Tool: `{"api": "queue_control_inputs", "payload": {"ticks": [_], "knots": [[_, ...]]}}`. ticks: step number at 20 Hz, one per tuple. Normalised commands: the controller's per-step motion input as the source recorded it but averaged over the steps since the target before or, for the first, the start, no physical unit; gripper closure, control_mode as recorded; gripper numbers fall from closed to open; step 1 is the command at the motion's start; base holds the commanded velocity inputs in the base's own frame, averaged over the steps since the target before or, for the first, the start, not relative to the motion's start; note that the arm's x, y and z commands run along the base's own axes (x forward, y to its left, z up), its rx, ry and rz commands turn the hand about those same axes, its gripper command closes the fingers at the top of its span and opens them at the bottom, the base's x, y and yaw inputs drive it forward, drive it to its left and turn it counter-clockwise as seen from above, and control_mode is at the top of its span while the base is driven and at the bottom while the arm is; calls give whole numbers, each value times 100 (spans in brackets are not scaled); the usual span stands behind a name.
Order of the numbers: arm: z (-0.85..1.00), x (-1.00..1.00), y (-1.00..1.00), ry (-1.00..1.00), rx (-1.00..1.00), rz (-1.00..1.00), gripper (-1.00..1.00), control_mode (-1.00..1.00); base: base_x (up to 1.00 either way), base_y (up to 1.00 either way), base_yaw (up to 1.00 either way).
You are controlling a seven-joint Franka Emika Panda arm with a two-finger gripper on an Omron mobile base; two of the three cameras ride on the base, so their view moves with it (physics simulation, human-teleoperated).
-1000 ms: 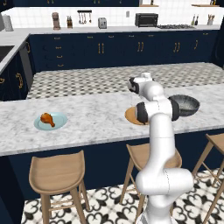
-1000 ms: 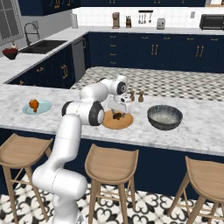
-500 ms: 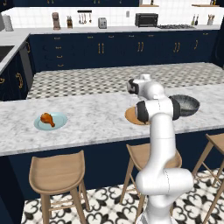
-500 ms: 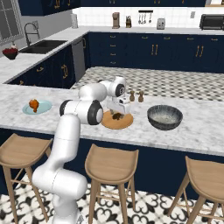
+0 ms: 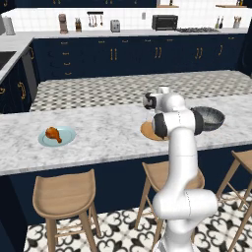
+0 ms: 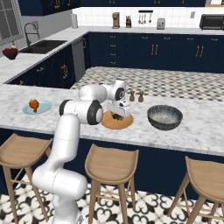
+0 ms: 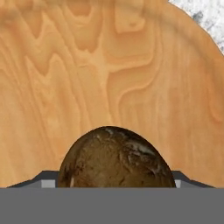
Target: Pick the chicken drumstick and mushroom from their plates and place them in the bowl. Then put the bowl in the fridge.
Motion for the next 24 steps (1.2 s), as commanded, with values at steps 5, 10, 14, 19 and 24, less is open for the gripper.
{"api": "queue_control_inputs", "payload": {"ticks": [5,10,14,19,24], "knots": [[28,-10,-37,-4,-4,0,100,-100,0,0,0],[92,-29,-36,-11,-21,-1,100,-100,0,0,0],[89,-20,-59,-11,-20,-5,100,-100,0,0,0],[77,-16,-100,-8,-1,-11,100,-100,0,0,0],[10,0,-100,-3,16,-7,100,-100,0,0,0]]}}
